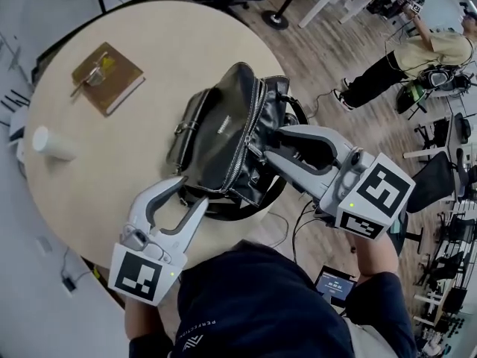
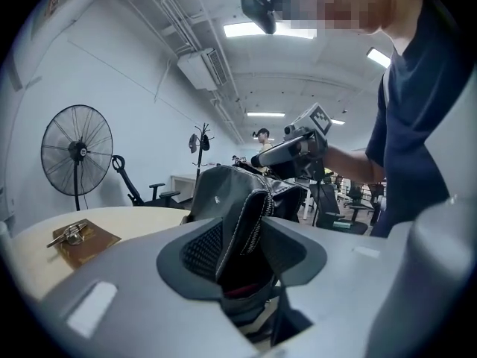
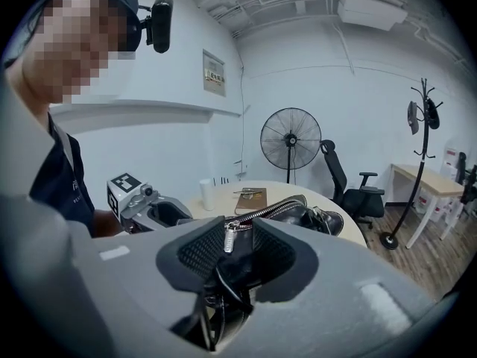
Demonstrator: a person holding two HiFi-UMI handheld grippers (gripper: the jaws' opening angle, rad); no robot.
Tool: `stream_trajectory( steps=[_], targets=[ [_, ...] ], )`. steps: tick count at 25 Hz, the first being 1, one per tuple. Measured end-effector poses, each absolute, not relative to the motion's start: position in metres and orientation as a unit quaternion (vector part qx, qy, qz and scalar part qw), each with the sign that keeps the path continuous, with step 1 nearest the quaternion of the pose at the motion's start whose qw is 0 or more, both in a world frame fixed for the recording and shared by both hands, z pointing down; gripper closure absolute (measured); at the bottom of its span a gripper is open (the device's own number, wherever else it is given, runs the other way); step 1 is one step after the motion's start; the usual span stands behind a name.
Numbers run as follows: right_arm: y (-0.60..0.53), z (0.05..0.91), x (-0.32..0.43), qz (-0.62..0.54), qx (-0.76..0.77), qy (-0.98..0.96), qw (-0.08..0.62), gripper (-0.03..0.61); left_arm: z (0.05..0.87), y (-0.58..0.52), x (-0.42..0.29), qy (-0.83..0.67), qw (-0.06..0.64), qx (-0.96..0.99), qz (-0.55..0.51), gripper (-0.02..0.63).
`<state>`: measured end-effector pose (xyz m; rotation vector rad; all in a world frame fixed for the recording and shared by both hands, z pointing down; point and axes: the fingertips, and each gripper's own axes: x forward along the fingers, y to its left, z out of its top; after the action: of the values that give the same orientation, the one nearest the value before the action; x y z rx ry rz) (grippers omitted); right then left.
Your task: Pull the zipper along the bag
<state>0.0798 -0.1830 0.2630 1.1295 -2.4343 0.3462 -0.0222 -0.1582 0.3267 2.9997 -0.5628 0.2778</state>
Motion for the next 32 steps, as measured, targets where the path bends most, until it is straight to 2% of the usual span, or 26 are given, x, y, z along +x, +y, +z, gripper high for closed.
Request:
stream_trajectory(
  steps=[9,25,32],
  targets=[
    [-0.19,0.263,0.079,0.125,0.407,-0.866,0.262,0.46,0.335,-0.163,-0.021,-0.152,0.046,0.984,0.085,0.434],
    [-0.189,0.292,0.061,0.187,0.313,-0.854,0.372,0.459,0.337,-0.166,-0.013,-0.111,0.063,0.99,0.06,0.439],
    [-0.187,0.298,0.058,0.166,0.306,-0.837,0.422,0.465,0.34,-0.171,-0.01,-0.11,0.078,0.99,0.047,0.437]
  ],
)
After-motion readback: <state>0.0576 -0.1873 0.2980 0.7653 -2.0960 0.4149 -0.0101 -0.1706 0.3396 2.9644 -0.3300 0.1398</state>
